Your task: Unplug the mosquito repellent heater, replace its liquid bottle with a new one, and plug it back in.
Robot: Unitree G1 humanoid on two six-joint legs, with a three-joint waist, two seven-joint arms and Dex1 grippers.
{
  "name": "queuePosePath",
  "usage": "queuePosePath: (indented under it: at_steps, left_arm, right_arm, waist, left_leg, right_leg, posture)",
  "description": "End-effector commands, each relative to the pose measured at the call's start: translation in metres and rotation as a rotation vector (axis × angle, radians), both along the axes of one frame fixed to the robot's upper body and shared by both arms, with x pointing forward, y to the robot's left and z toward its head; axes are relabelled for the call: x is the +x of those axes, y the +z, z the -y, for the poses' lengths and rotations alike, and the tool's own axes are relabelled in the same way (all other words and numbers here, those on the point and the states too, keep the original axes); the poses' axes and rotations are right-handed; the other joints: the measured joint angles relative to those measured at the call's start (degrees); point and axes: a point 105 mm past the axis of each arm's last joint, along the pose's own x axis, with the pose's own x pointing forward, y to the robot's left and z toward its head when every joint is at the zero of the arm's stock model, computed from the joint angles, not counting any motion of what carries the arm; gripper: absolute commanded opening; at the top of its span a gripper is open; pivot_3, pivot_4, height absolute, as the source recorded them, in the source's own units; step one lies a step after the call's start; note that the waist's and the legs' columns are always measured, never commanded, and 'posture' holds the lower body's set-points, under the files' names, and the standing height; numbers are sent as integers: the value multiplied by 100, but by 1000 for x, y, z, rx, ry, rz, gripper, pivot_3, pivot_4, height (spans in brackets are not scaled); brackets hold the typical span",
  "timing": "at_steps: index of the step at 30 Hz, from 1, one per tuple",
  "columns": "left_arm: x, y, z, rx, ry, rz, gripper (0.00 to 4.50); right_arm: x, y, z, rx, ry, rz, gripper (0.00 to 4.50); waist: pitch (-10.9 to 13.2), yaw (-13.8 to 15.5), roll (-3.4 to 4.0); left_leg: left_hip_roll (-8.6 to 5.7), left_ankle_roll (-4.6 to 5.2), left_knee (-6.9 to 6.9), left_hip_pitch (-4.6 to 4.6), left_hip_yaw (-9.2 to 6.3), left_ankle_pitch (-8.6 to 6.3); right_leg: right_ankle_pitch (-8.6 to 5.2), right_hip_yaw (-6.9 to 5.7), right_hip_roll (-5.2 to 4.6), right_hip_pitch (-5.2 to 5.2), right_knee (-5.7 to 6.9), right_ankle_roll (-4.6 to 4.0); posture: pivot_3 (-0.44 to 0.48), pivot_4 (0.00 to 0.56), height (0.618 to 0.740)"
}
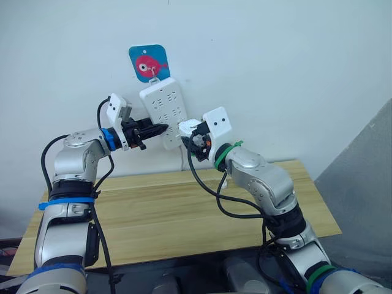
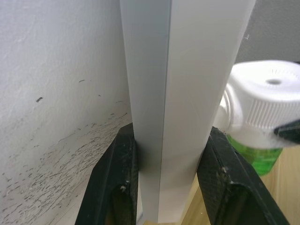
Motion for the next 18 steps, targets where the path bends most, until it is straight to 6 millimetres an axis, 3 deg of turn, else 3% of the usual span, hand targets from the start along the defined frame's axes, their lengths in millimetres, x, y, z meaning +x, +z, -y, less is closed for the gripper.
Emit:
queuePosePath:
  at_steps: [1, 18]
  left_arm:
    - [3, 12, 1, -4, 17, 39, 1315]
    - [0, 10, 3, 1, -1, 26, 1315]
  right_arm:
    - [-1, 5, -4, 17, 14, 43, 2920]
    - [9, 6, -11, 68, -3, 115, 2920]
  waist:
    - [0, 0, 0]
    - [0, 2, 0]
  left_leg:
    - [0, 0, 0, 0, 0, 0]
    - [0, 0, -3, -1, -6, 0]
  right_leg:
    - [0, 0, 0, 0, 0, 0]
    - [0, -5, 0, 1, -2, 0]
  posture:
    - [-208, 66, 724]
    - [-206, 69, 724]
